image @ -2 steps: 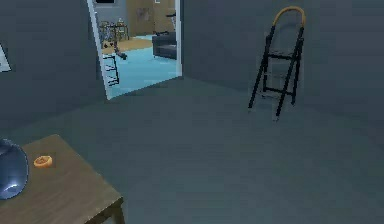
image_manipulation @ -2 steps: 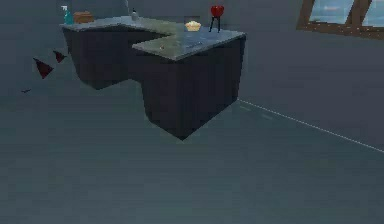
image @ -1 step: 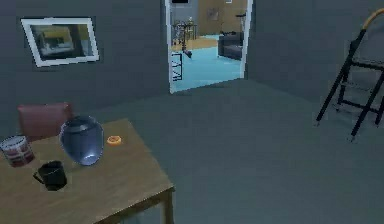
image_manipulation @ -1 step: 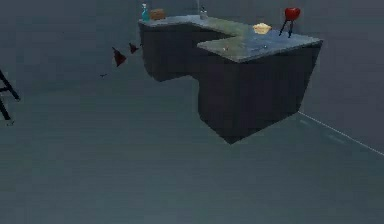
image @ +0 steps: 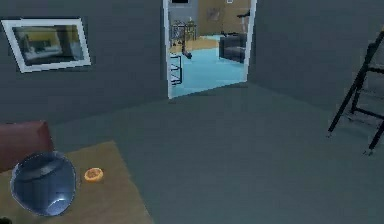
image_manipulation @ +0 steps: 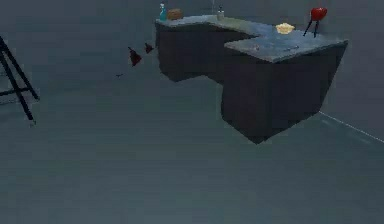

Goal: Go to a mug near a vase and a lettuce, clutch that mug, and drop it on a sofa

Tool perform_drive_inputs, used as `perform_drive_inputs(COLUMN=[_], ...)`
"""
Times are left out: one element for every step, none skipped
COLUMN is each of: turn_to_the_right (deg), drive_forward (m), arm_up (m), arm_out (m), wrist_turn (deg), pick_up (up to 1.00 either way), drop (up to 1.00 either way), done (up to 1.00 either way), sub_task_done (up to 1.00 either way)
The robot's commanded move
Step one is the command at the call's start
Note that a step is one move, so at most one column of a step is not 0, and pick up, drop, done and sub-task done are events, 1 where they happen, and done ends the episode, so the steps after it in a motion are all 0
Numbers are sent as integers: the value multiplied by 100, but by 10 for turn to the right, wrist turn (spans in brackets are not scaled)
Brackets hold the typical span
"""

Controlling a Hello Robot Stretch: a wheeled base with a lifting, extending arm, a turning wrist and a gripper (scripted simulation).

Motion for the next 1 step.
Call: perform_drive_inputs(turn_to_the_right=[-450], drive_forward=[0], arm_up=[0], arm_out=[0], wrist_turn=[0], pick_up=[0], drop=[0], done=[0], sub_task_done=[0])
